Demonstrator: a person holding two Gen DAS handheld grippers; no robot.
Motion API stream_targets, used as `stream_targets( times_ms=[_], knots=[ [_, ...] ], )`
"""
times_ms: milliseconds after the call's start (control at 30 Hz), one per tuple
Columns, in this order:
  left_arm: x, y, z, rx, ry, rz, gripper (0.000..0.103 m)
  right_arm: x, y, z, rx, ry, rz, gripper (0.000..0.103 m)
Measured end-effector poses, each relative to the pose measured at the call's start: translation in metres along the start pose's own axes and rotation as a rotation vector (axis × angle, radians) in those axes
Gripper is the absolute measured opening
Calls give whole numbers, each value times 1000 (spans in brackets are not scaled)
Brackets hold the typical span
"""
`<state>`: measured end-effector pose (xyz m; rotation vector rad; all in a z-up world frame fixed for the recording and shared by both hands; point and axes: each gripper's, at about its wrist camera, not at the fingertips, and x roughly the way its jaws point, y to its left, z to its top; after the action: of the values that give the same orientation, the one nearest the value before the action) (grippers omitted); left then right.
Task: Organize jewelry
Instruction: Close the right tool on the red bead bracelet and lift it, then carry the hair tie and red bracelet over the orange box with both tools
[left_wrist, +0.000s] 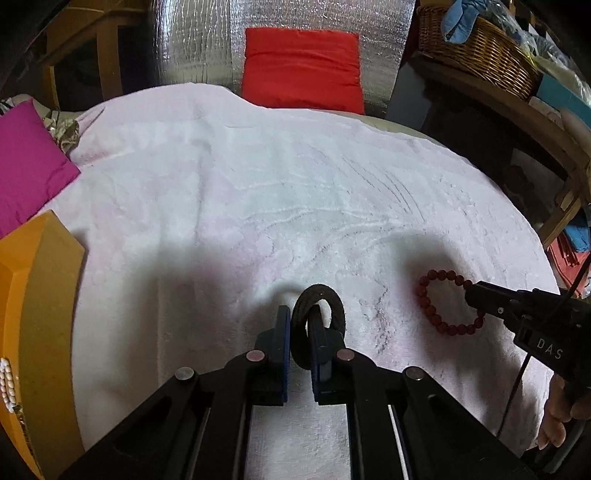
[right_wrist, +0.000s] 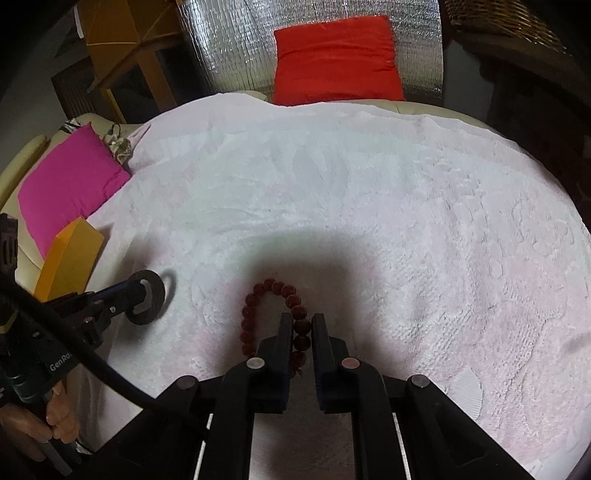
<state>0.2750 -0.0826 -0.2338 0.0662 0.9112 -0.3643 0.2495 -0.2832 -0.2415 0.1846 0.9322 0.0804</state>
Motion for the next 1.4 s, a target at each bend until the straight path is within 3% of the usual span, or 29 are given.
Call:
stream_targets(
  times_ms=[467,1033,1267,1400],
  knots=[
    [-8,1,0,19,-30,43,9,-6,11,4,16,-36,30,11],
    [-3,0,-1,33,-6,58,9,4,-9,0,36,46,13,11],
    [7,-3,-3,50,40,75,10,9,-15,-1,61,85,7,23],
    [13,0,-6,43,74,66,14,12,-13,-1,48,87,4,24]
  ],
)
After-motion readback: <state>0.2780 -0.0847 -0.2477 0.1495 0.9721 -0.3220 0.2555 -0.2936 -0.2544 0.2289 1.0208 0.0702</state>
